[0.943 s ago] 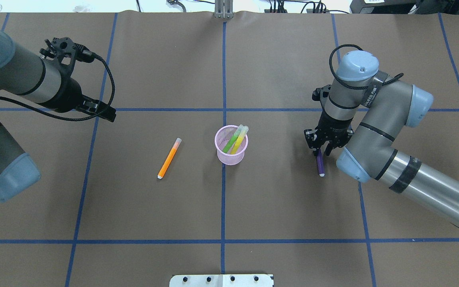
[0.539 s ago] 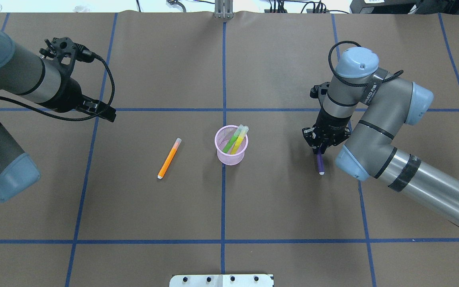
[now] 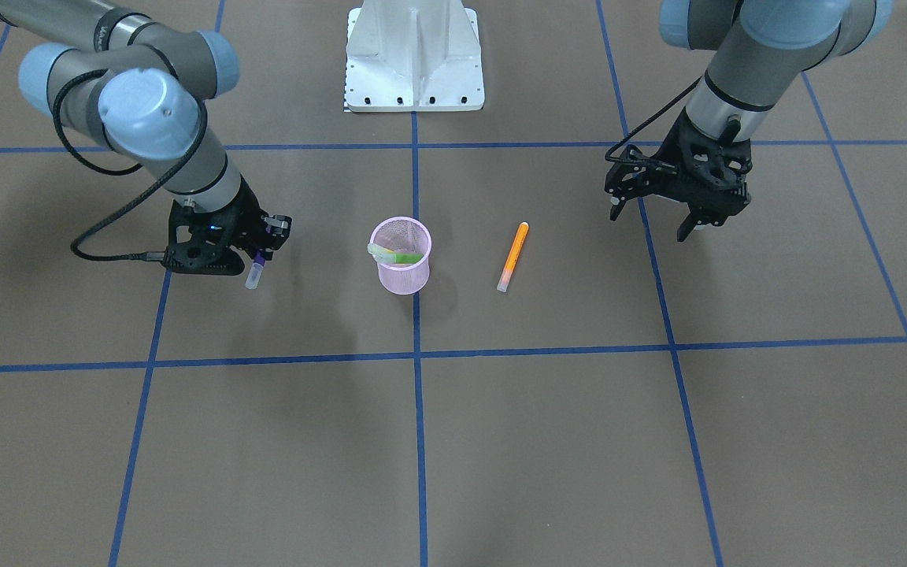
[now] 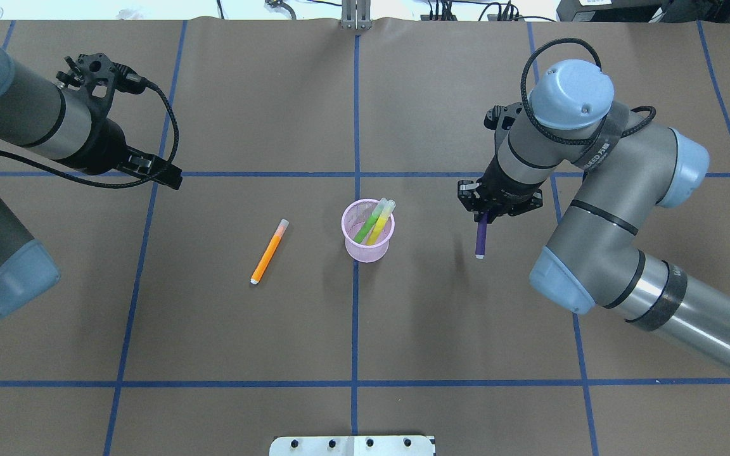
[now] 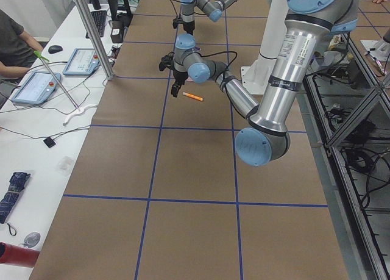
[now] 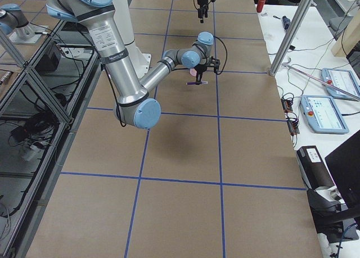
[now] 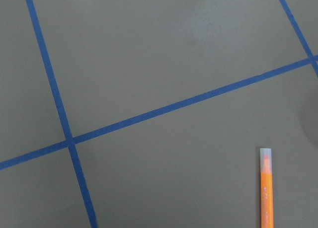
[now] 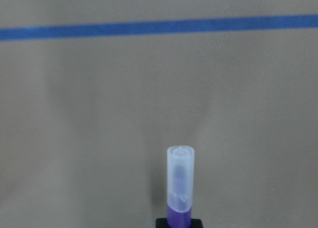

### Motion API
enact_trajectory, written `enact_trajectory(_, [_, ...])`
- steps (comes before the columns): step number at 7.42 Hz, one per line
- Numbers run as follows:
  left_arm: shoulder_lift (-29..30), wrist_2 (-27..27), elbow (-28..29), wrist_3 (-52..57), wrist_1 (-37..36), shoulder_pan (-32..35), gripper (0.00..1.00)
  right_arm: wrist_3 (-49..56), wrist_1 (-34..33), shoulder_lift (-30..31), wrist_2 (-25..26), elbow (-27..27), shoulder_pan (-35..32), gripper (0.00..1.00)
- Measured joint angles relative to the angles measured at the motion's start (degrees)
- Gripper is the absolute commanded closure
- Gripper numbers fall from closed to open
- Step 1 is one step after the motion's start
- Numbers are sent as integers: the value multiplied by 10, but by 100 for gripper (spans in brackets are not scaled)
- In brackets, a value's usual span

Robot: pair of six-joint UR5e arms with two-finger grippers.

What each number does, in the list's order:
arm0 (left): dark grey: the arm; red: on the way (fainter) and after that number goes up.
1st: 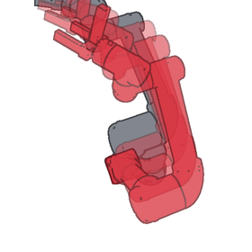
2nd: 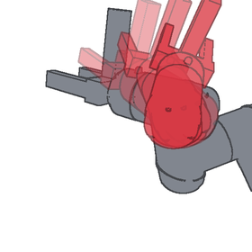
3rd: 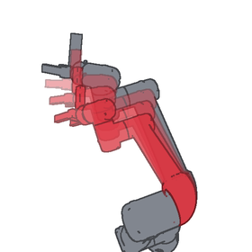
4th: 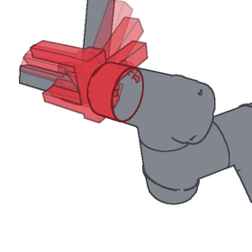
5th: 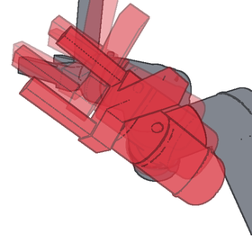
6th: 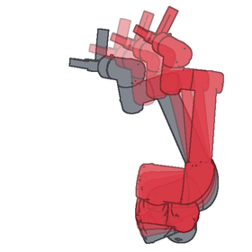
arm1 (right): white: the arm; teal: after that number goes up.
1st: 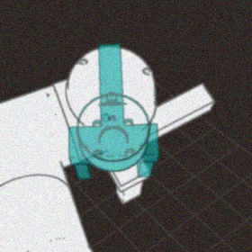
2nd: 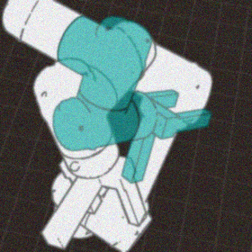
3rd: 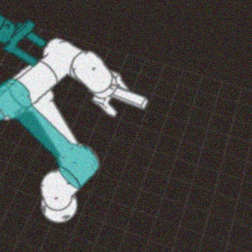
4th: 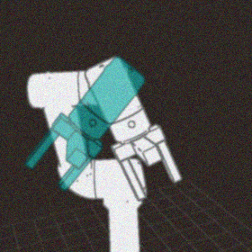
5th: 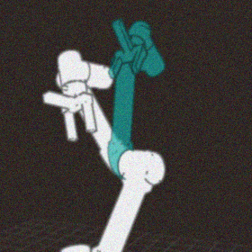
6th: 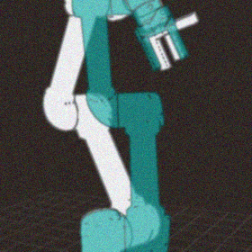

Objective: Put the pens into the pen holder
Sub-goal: 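Carry the purple marker with the right gripper and release it into the cup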

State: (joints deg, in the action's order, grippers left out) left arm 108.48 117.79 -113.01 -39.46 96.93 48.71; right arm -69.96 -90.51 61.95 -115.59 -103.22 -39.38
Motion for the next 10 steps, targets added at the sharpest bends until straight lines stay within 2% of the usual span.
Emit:
enact_trajectory(2, [-4, 0, -2, 0, 2, 4, 1, -133, 0, -31, 146, -41, 59, 100])
enact_trajectory(5, [-6, 0, 0, 0, 2, 4, 1, -263, -4, -67, 281, -46, 117, 100])
enact_trajectory(10, [-6, 0, 6, 0, 4, 4, 1, -343, -50, -99, 384, -34, 158, 100])
